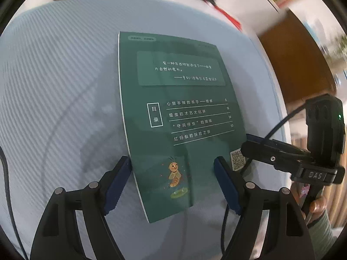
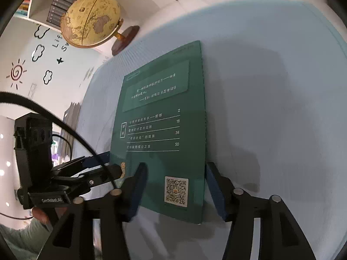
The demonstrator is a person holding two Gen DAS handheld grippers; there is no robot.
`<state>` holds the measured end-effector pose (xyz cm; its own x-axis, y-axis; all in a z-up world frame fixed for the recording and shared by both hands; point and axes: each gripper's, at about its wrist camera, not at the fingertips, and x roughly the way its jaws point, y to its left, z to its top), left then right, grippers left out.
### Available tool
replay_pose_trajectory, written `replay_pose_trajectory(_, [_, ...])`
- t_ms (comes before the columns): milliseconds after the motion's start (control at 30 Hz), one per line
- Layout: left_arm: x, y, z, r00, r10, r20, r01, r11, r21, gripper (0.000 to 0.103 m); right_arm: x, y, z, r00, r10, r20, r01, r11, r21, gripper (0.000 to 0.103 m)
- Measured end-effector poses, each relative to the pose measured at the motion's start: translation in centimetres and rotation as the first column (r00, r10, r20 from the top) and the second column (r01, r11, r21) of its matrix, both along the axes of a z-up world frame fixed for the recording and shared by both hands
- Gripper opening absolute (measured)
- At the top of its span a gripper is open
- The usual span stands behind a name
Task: Organize books
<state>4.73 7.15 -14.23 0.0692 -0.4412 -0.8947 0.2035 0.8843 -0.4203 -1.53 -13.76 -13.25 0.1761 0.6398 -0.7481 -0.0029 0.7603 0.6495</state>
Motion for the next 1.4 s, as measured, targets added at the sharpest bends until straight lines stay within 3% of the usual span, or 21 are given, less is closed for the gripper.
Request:
replay_pose_trajectory(67, [-1.7, -0.3, 0.1, 1.000, -0.022, -0.021, 0.021, 1.000, -0.016, 0.076, -1.0, 0.3, 0.2, 1.000, -0.012, 0.000, 0.012, 1.000, -0.011, 0.062])
replay_pose_trajectory(200, [-3.3, 0.3, 0.3, 0.999, 0.028, -0.018, -0.028, 0.999, -0.046, 0.076, -2.4, -0.6, 0.2, 0.992, -0.120, 0.031, 0.121, 0.992, -0.040, 0.062])
replay_pose_trajectory(400, [-3.7, 0.9, -0.2, 0.998, 0.060, -0.012, -0.061, 0.995, -0.075, 0.075, -1.6, 2.9, 0.7, 0.991, -0.091, 0.100, 0.105, 0.985, -0.140, 0.068])
replay_pose_trajectory(467, [-4.3, 1.8, -0.3, 0.998, 0.068, -0.015, -0.069, 0.992, -0.102, 0.075, -1.3, 2.5, 0.4, 0.992, -0.104, 0.071, 0.109, 0.991, -0.072, 0.068])
replay_pose_trajectory(533, [-4.3, 2.7, -0.4, 0.997, 0.076, -0.029, -0.080, 0.986, -0.150, 0.076, -1.5, 1.0, -0.1, 0.993, -0.119, 0.002, 0.119, 0.988, 0.097, 0.069])
replay_pose_trajectory(600, [-4.2, 3.7, -0.6, 0.994, 0.091, -0.063, -0.103, 0.974, -0.203, 0.077, -2.0, 0.1, -0.4, 0.996, -0.085, -0.038, 0.092, 0.941, 0.326, 0.069])
replay_pose_trajectory(667, [-4.1, 4.8, -1.0, 0.989, 0.099, -0.108, -0.126, 0.951, -0.281, 0.080, -2.2, 0.7, -0.6, 0.998, -0.049, -0.040, 0.061, 0.906, 0.418, 0.067])
replay_pose_trajectory(700, [-4.0, 5.1, -1.3, 0.986, 0.101, -0.135, -0.138, 0.942, -0.307, 0.080, -2.0, 1.7, -0.7, 0.999, -0.025, -0.036, 0.038, 0.912, 0.409, 0.067])
replay_pose_trajectory(767, [-3.9, 5.3, -1.4, 0.984, 0.097, -0.153, -0.143, 0.933, -0.330, 0.080, -1.0, 4.1, -1.4, 0.999, 0.008, -0.037, 0.004, 0.952, 0.305, 0.067])
replay_pose_trajectory(800, [-3.9, 5.3, -1.4, 0.984, 0.101, -0.150, -0.144, 0.939, -0.313, 0.071, -0.1, 5.1, -2.2, 0.999, 0.004, -0.046, 0.010, 0.957, 0.289, 0.065])
replay_pose_trajectory(833, [-3.8, 5.2, -1.4, 0.985, 0.096, -0.145, -0.136, 0.943, -0.303, 0.072, 0.4, 5.2, -2.4, 0.999, -0.028, -0.045, 0.041, 0.947, 0.319, 0.063])
replay_pose_trajectory(867, [-3.8, 5.2, -1.3, 0.985, 0.086, -0.149, -0.129, 0.944, -0.304, 0.072, 0.8, 5.0, -2.3, 0.998, -0.051, -0.045, 0.064, 0.937, 0.344, 0.045])
replay_pose_trajectory(933, [-4.1, 5.8, -0.8, 0.983, 0.097, -0.157, -0.141, 0.945, -0.294, 0.072, 1.5, 4.6, -1.1, 0.994, -0.110, -0.008, 0.106, 0.929, 0.354, 0.041])
replay_pose_trajectory(1000, [-5.1, 7.1, 0.0, 0.985, 0.127, -0.118, -0.152, 0.958, -0.245, 0.072, 1.5, 4.9, 0.9, 0.993, -0.100, 0.065, 0.079, 0.959, 0.273, 0.037])
replay_pose_trajectory(1067, [-5.3, 7.8, 0.7, 0.986, 0.146, -0.084, -0.160, 0.966, -0.203, 0.072, 1.8, 6.5, 3.6, 0.990, -0.026, 0.136, 0.010, 0.993, 0.116, 0.037])
replay_pose_trajectory(1167, [-5.2, 9.3, 1.7, 0.978, 0.196, -0.072, -0.207, 0.954, -0.216, 0.072, 2.3, 9.2, 6.8, 0.975, 0.069, 0.213, -0.067, 0.998, -0.015, 0.037])
replay_pose_trajectory(1267, [-5.1, 10.9, 3.1, 0.969, 0.239, -0.069, -0.249, 0.932, -0.264, 0.072, 2.2, 12.0, 9.4, 0.951, 0.153, 0.268, -0.140, 0.988, -0.066, 0.037])
replay_pose_trajectory(1400, [-5.4, 13.3, 4.5, 0.959, 0.266, -0.097, -0.283, 0.894, -0.347, 0.072, 1.9, 17.8, 12.0, 0.890, 0.319, 0.324, -0.269, 0.944, -0.190, 0.038])
